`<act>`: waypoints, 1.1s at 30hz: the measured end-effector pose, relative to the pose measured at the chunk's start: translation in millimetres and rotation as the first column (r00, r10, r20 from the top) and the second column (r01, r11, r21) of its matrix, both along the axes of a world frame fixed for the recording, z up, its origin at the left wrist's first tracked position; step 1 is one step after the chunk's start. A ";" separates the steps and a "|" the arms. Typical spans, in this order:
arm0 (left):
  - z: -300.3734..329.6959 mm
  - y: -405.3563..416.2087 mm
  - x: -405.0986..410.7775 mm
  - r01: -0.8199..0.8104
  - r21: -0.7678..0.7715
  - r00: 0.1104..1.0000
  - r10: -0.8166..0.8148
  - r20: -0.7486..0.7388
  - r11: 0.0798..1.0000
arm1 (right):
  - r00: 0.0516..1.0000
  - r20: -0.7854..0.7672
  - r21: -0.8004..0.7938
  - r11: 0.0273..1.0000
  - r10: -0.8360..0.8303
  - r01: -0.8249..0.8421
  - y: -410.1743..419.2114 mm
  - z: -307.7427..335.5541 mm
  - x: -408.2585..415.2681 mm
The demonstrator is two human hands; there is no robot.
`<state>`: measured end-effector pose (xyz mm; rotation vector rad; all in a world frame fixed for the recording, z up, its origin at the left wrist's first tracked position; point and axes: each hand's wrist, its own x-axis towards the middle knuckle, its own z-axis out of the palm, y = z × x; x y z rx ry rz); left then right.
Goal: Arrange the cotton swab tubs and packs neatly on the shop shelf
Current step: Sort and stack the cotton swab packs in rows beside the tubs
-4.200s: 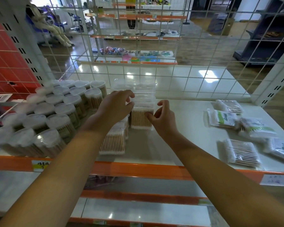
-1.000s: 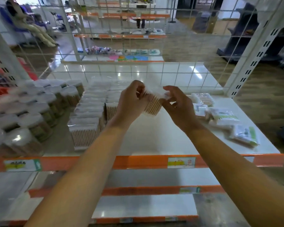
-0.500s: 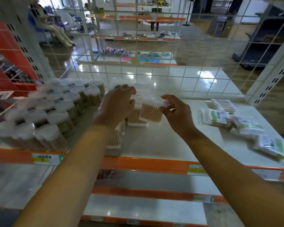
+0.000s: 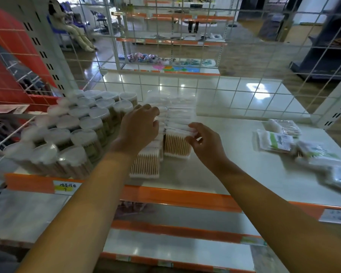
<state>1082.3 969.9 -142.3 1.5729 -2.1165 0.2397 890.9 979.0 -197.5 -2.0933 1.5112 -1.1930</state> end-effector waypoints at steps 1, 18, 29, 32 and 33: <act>-0.8 -0.1 1.4 -0.002 0.003 1.000 0.002 -0.004 1.000 | 1.000 -0.027 -0.014 1.000 0.006 -0.007 -0.8 -2.1 0.3; -9.6 -3.2 7.3 0.002 0.044 0.999 0.000 -0.050 0.999 | 0.950 -0.285 -0.276 0.960 -0.128 0.046 -5.3 -6.9 7.2; 4.9 -9.9 -13.8 0.060 0.040 0.998 -0.061 0.024 0.997 | 0.941 -0.315 -0.206 0.977 -0.126 0.062 -5.4 9.8 -0.3; 13.7 -13.9 -33.5 0.097 0.028 0.994 -0.099 0.050 0.995 | 0.926 -0.337 -0.209 0.973 -0.168 0.100 -7.8 21.0 -10.7; 15.7 -14.8 -41.0 0.110 0.028 0.992 -0.111 0.055 0.994 | 0.920 -0.352 -0.181 0.977 -0.175 0.116 -8.3 24.8 -15.0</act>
